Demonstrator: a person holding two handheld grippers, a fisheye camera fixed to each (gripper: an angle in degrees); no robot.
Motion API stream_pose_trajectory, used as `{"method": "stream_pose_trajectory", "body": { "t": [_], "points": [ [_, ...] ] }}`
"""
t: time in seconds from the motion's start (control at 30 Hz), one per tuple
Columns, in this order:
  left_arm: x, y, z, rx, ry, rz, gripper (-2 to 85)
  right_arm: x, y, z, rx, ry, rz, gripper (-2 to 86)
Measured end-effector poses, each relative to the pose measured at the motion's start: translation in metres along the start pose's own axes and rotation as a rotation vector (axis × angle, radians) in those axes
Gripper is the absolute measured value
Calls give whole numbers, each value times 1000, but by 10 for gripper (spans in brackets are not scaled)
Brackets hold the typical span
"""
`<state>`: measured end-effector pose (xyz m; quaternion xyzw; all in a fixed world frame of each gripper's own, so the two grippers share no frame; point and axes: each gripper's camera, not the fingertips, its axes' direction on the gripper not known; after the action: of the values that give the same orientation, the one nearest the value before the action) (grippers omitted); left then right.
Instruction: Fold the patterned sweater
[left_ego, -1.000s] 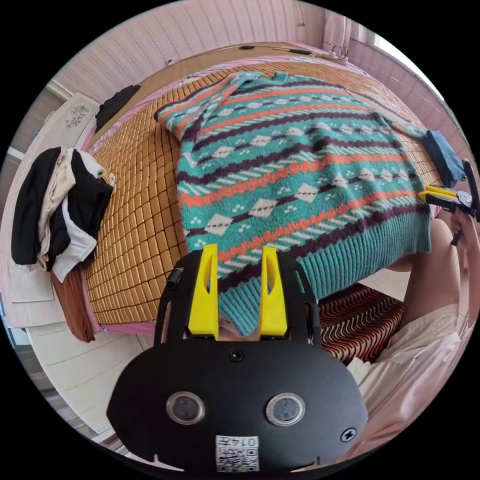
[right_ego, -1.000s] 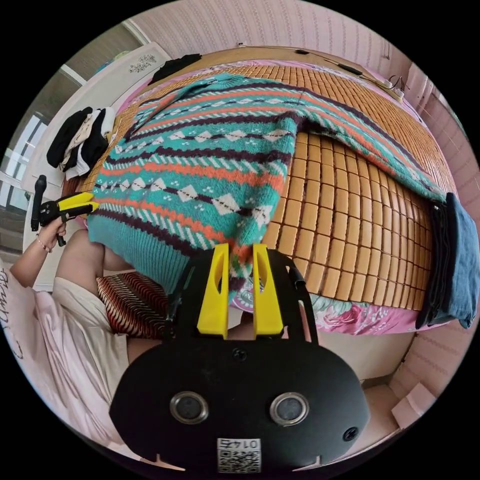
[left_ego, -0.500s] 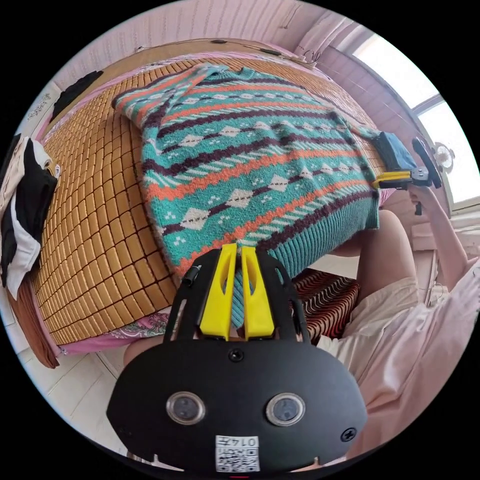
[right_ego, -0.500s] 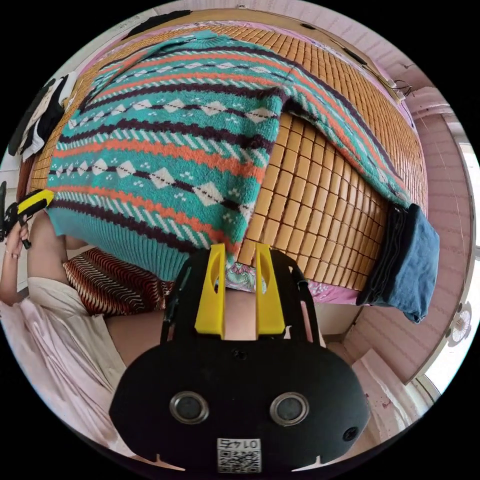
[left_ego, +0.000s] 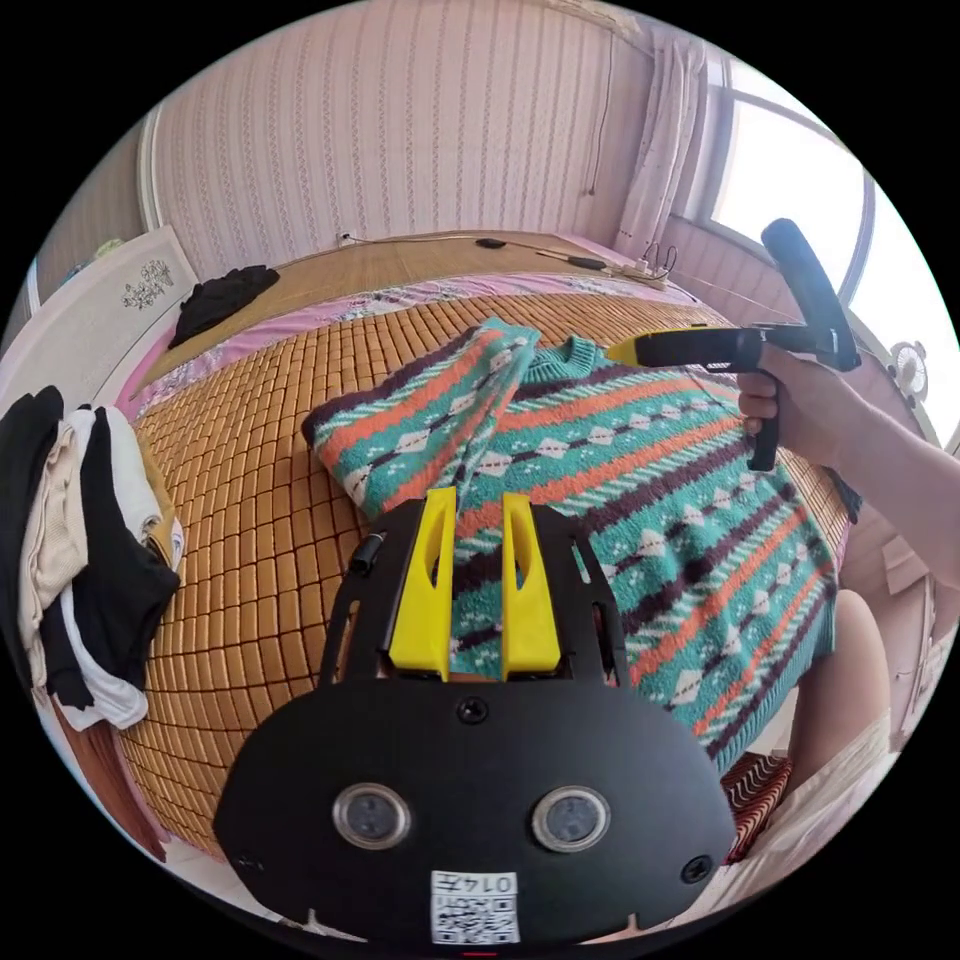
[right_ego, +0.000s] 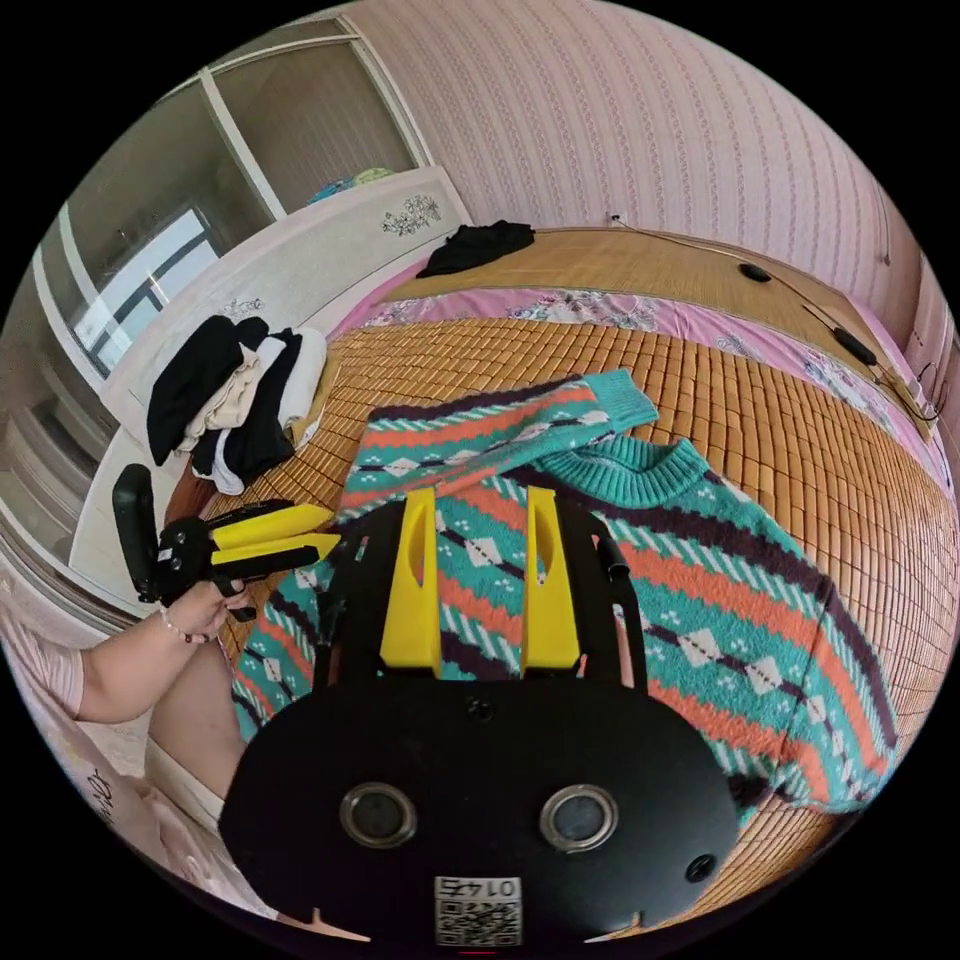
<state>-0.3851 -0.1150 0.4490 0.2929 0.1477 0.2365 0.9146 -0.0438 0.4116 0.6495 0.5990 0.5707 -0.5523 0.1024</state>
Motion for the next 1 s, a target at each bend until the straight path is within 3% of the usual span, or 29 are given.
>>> {"method": "stream_pose_trajectory", "body": {
  "t": [0.13, 0.23, 0.33, 0.5, 0.7, 0.83, 1.0],
  "points": [
    [-18, -11, 29, -170, -2, -9, 52, -6, -25, 67, -93, 46, 91, 140],
    [-18, -18, 11, -170, -87, 47, 27, 3, -29, 94, -141, 104, 257, 80],
    [-25, -18, -8, -135, -106, 66, 24, -7, -26, 83, -24, -9, 296, 53],
    [-75, -4, -81, -21, 5, -41, 53, -131, -27, 33, 207, -250, -212, 27],
    [-160, 110, -218, 4, 106, -337, 59, -353, 50, 51, 184, -314, -906, 37],
    [-209, 195, -276, -93, 13, -522, 54, -418, 106, 104, 4, -213, -1078, 81],
    [-271, 256, -323, -109, -25, -711, 54, -417, 139, 109, -108, -115, -1070, 101]
  ]
}}
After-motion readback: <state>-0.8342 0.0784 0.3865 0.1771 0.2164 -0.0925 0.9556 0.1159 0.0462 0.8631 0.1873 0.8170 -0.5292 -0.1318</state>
